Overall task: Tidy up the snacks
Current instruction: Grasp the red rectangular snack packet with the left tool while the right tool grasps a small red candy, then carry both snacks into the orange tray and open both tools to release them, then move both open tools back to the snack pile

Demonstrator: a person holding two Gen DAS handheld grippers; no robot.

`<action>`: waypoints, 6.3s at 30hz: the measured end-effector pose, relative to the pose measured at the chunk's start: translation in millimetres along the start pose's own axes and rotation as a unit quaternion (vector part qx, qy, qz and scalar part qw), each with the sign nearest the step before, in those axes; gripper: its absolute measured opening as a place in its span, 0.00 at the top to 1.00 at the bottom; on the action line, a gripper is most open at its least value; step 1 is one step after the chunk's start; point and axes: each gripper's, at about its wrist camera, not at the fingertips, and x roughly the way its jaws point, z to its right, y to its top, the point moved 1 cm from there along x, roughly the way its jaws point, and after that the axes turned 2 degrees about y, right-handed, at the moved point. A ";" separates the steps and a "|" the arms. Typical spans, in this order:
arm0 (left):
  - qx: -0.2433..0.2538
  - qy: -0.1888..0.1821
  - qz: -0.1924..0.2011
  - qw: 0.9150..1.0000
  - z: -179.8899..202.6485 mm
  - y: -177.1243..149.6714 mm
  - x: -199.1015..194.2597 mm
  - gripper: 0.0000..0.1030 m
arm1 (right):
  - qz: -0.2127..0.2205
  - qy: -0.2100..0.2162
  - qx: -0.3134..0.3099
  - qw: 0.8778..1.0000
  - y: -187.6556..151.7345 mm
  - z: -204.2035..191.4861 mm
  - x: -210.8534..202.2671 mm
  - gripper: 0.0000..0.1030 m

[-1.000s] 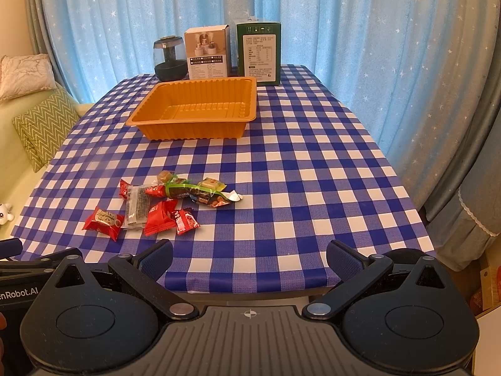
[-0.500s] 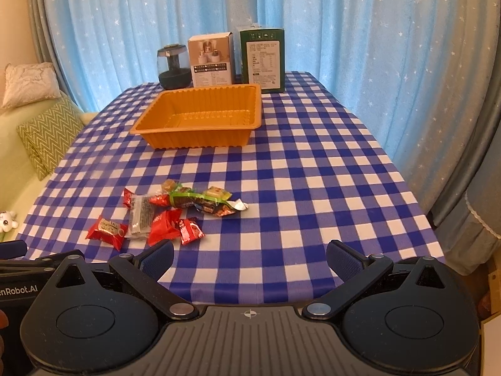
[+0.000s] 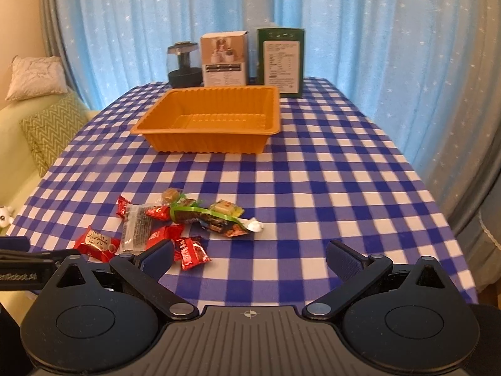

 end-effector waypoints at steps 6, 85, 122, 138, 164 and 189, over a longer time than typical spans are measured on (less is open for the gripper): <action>0.009 -0.013 -0.020 1.000 -6.1 7.1 32.3 0.14 | -0.014 0.011 -0.016 1.000 -3.2 -8.8 26.3 0.00; -0.026 -0.062 0.032 0.997 -3.8 32.5 52.1 0.78 | -0.038 0.031 -0.060 0.997 -3.5 -39.9 73.5 0.75; -0.062 -0.070 0.128 0.987 18.7 210.4 138.4 0.78 | 0.082 0.010 -0.005 0.997 163.1 23.2 162.9 0.75; -0.061 -0.052 0.111 0.991 8.1 212.1 170.2 0.52 | 0.058 0.038 0.014 0.997 168.1 22.8 201.6 0.75; -0.061 -0.028 0.142 0.988 6.4 128.4 66.1 0.03 | 0.159 -0.011 0.000 0.987 109.5 21.2 70.3 0.12; -0.046 -0.025 0.048 0.997 20.0 14.8 46.9 0.00 | 0.023 0.009 -0.023 0.999 -6.3 4.9 51.9 0.12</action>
